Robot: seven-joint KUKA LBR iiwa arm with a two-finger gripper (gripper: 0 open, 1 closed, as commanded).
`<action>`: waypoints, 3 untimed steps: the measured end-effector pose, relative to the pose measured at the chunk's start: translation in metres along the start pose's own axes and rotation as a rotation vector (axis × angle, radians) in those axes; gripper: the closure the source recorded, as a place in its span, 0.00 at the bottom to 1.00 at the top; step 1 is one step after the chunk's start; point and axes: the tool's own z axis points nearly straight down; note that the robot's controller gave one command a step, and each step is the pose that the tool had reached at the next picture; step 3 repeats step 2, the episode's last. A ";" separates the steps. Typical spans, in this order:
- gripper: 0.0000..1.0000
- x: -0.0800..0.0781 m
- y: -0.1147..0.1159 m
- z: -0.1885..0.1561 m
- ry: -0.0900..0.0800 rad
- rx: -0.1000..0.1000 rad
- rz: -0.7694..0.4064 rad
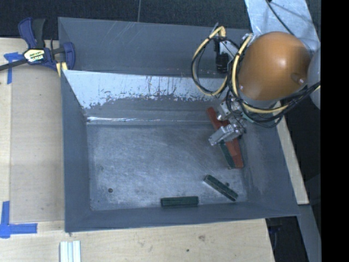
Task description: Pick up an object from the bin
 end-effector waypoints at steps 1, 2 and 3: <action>1.00 0.001 -0.001 -0.111 0.001 0.001 -0.024; 1.00 -0.012 -0.002 -0.087 -0.004 -0.008 0.115; 1.00 -0.012 -0.002 -0.087 -0.004 -0.008 0.115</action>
Offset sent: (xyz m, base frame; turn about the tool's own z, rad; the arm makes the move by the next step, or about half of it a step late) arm -0.0014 -0.0006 0.1058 -0.0261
